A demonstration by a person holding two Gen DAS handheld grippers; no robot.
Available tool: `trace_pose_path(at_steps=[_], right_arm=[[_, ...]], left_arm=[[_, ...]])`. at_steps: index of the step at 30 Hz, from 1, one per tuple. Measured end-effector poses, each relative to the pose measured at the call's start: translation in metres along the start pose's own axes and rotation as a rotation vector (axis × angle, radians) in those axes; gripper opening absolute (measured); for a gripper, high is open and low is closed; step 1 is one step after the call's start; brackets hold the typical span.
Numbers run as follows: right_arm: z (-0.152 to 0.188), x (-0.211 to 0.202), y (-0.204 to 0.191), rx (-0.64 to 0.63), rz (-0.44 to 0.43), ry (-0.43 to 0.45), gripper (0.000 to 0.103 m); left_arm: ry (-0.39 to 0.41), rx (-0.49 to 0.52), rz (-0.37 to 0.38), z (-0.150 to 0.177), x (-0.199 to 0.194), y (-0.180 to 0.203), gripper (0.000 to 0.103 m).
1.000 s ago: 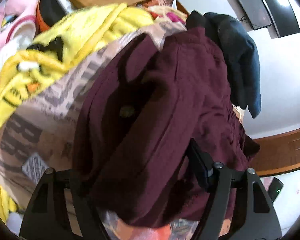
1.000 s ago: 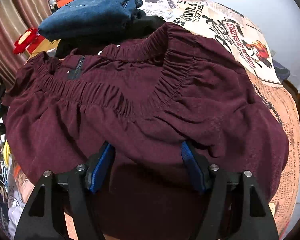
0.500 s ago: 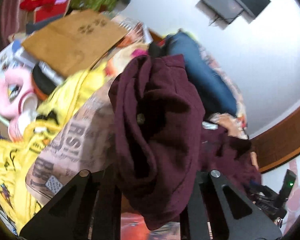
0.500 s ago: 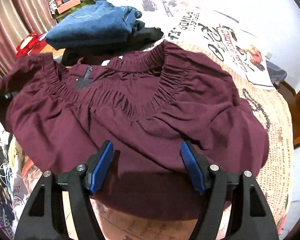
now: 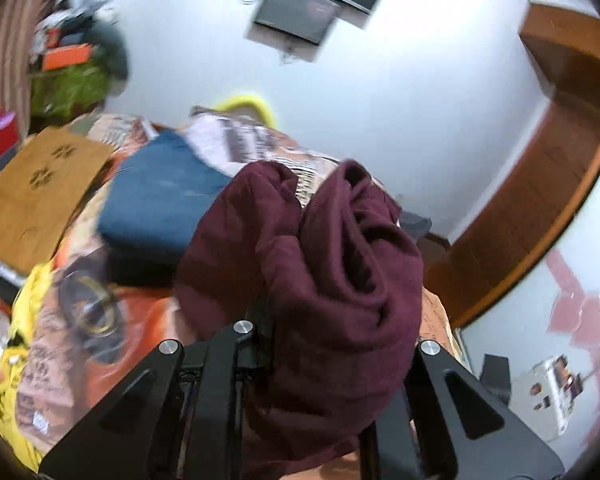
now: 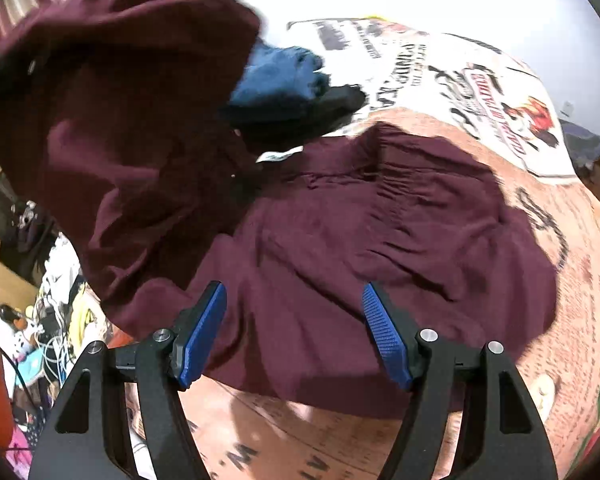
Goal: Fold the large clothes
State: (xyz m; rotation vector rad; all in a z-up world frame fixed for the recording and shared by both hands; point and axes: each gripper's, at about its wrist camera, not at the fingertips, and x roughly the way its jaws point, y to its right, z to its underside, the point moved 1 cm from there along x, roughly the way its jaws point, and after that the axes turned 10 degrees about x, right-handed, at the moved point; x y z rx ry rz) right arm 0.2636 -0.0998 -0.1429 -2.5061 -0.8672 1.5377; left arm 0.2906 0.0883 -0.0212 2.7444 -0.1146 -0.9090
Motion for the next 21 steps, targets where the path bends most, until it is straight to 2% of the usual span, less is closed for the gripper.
trace_pose_path(at_steps=[3, 6, 10, 13, 16, 18, 19, 21], right_arm=[[-0.002, -0.026, 0.033, 0.063, 0.030, 0.048, 0.067], [-0.001, -0.052, 0.069, 0.133, 0.089, 0.096, 0.067], [0.005, -0.077, 0.112, 0.234, 0.128, 0.132, 0.067], [0.011, -0.088, 0.133, 0.290, 0.135, 0.135, 0.067], [0.015, -0.093, 0.140, 0.313, 0.131, 0.131, 0.067], [0.015, -0.096, 0.139, 0.318, 0.114, 0.129, 0.067], [0.014, -0.097, 0.138, 0.318, 0.106, 0.130, 0.067], [0.016, -0.102, 0.133, 0.312, 0.091, 0.131, 0.067]], left_arm=[[-0.039, 0.076, -0.001, -0.006, 0.036, 0.053, 0.012], [-0.111, 0.139, -0.022, 0.007, 0.073, 0.092, 0.014], [-0.260, 0.266, -0.036, 0.047, 0.125, 0.138, 0.016], [-0.362, 0.399, -0.036, 0.084, 0.145, 0.161, 0.019], [-0.370, 0.535, -0.064, 0.109, 0.140, 0.176, 0.029], [-0.385, 0.598, -0.058, 0.114, 0.133, 0.178, 0.046], [-0.390, 0.616, -0.044, 0.115, 0.127, 0.180, 0.049], [-0.385, 0.633, -0.011, 0.113, 0.112, 0.179, 0.065]])
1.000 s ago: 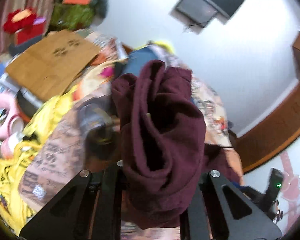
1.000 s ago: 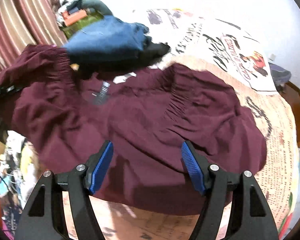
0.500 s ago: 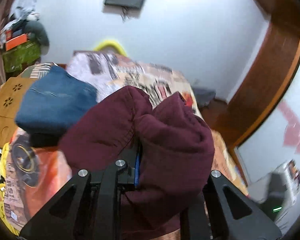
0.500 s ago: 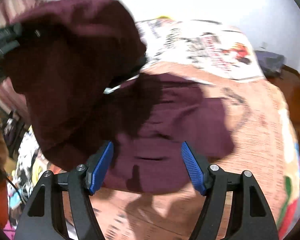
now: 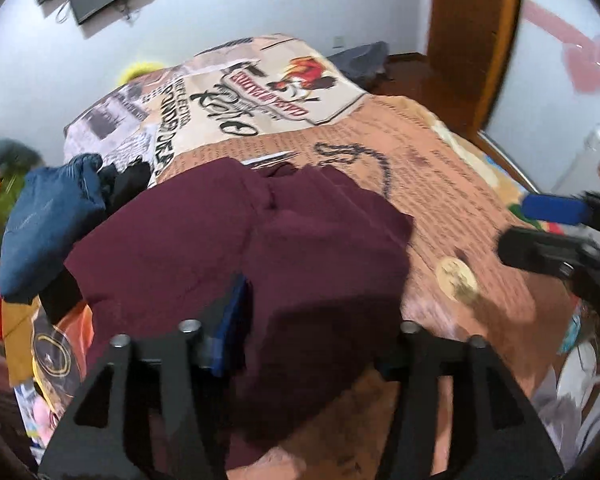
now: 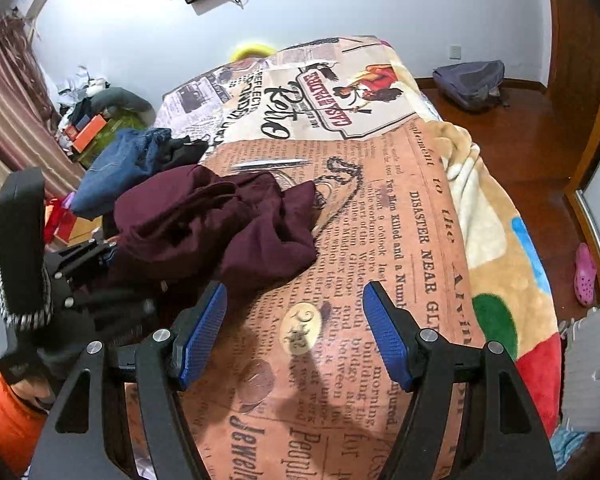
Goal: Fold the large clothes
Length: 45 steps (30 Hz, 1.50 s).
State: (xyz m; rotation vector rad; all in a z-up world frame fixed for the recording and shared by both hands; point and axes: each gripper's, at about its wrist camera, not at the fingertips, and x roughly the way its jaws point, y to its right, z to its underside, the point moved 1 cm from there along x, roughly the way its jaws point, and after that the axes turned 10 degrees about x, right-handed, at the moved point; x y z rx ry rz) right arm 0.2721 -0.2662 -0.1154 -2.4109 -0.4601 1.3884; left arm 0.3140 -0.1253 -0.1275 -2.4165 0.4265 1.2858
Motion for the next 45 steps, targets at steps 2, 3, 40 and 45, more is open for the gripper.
trace_pose_path(at_steps=[2, 3, 40, 45], right_arm=[[0.001, -0.003, -0.009, -0.014, -0.015, -0.002, 0.067], [0.002, -0.005, -0.009, -0.022, -0.023, -0.003, 0.067], [-0.010, 0.071, -0.069, 0.205, -0.202, -0.147, 0.077], [-0.019, 0.072, -0.069, 0.242, -0.217, -0.158, 0.077]], left_arm=[[0.032, 0.001, 0.032, 0.004, -0.019, -0.004, 0.079], [0.053, -0.004, 0.036, 0.007, -0.029, -0.005, 0.087], [-0.010, -0.110, -0.069, 0.141, -0.009, -0.084, 0.102], [-0.045, -0.198, -0.052, 0.147, 0.019, -0.096, 0.102]])
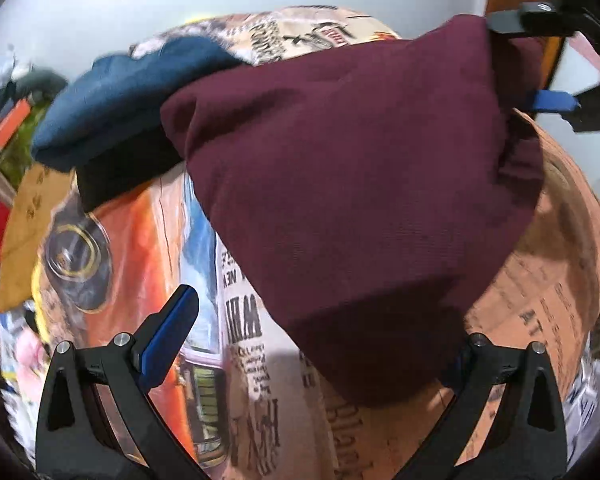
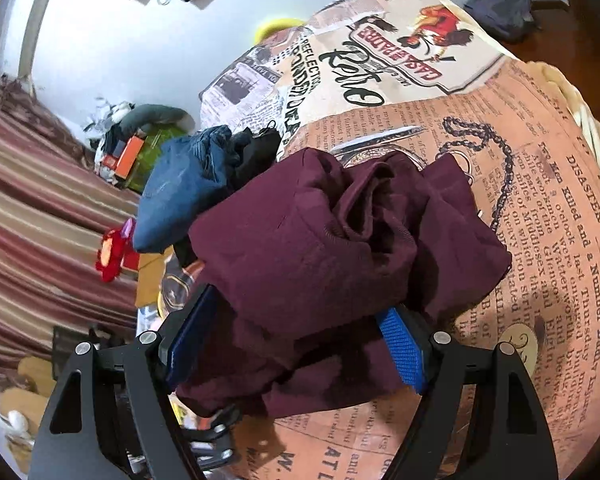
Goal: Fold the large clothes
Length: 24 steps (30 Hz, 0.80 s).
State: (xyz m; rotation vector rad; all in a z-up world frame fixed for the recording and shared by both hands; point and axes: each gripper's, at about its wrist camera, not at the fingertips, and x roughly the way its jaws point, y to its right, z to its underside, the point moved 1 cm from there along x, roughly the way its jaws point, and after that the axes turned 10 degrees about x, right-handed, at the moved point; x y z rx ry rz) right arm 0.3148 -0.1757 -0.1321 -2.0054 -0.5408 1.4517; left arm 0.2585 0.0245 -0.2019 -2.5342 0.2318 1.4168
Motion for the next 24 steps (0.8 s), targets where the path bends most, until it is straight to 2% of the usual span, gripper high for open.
trace_pose_path(at_steps=[7, 8, 9, 11, 14, 20, 22, 24], right_arm=[[-0.012, 0.030, 0.025, 0.103, -0.028, -0.013, 0.077], [-0.013, 0.032, 0.027, 0.108, -0.032, -0.009, 0.074], [-0.013, 0.033, 0.028, 0.105, -0.037, -0.005, 0.069], [-0.013, 0.031, 0.023, 0.068, -0.052, 0.002, 0.036], [-0.008, 0.019, 0.002, -0.047, -0.003, 0.055, 0.021], [0.018, -0.038, -0.046, -0.306, -0.002, 0.207, 0.017], [0.026, -0.047, -0.045, -0.348, 0.012, 0.227, 0.016], [0.029, -0.045, -0.036, -0.374, 0.065, 0.235, 0.016]], left_arm=[[0.028, -0.032, 0.010, 0.014, 0.013, -0.008, 0.103], [0.029, -0.032, 0.008, 0.014, 0.012, -0.008, 0.103], [0.030, -0.031, 0.006, 0.013, 0.012, -0.008, 0.103], [0.030, -0.022, -0.006, 0.012, 0.011, -0.007, 0.103], [0.032, 0.007, -0.037, 0.010, 0.006, -0.005, 0.103], [0.050, -0.005, -0.036, 0.007, -0.014, -0.014, 0.103], [0.061, 0.001, -0.051, 0.004, -0.021, -0.019, 0.103], [0.060, 0.011, -0.082, 0.002, -0.024, -0.023, 0.103]])
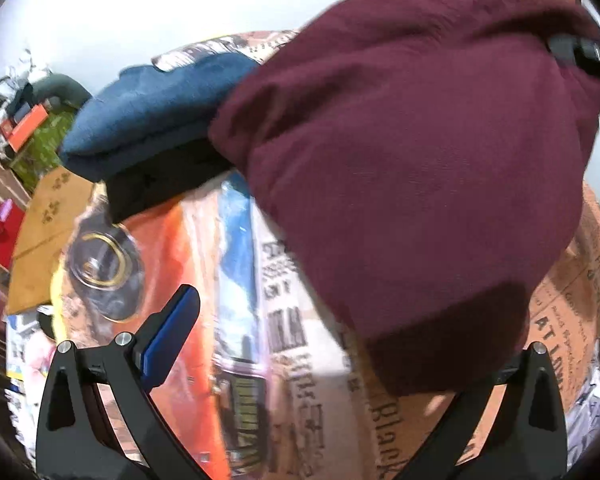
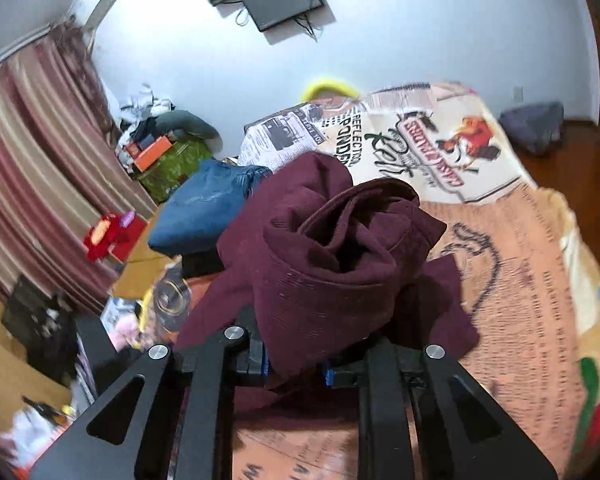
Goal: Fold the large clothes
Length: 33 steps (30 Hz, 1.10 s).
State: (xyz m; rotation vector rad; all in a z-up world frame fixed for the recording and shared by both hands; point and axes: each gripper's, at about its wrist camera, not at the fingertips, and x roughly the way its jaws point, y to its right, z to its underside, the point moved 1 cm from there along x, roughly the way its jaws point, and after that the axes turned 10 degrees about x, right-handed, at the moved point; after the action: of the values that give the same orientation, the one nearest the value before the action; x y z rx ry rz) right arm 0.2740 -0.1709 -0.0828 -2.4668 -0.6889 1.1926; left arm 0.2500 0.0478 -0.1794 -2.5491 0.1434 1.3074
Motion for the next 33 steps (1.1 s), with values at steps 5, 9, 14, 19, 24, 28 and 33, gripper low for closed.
trace_pose_path(at_steps=[5, 9, 14, 19, 24, 28, 33], right_arm=[[0.019, 0.042, 0.060, 0.094, 0.071, -0.131, 0.016], [0.028, 0.044, 0.069, 0.096, 0.064, -0.185, 0.027], [0.021, 0.015, 0.058, 0.003, 0.137, -0.195, 0.039], [0.015, -0.012, 0.043, -0.082, 0.208, -0.106, 0.044], [0.001, -0.014, 0.014, -0.153, 0.200, -0.011, 0.067], [0.000, 0.018, 0.003, -0.188, 0.205, -0.058, 0.071], [0.009, 0.052, 0.031, -0.195, 0.333, -0.144, 0.071]], left_arm=[[-0.051, -0.032, 0.047, 0.010, 0.020, -0.010, 0.103], [-0.090, -0.053, 0.077, 0.022, 0.031, -0.011, 0.103], [-0.080, -0.041, 0.114, 0.023, 0.006, -0.017, 0.103], [0.000, 0.003, 0.075, 0.014, -0.038, -0.022, 0.103], [0.109, -0.055, 0.064, -0.008, -0.067, -0.032, 0.103], [0.098, -0.137, 0.098, -0.021, -0.049, -0.038, 0.103], [-0.044, -0.222, 0.147, -0.007, 0.005, -0.031, 0.103]])
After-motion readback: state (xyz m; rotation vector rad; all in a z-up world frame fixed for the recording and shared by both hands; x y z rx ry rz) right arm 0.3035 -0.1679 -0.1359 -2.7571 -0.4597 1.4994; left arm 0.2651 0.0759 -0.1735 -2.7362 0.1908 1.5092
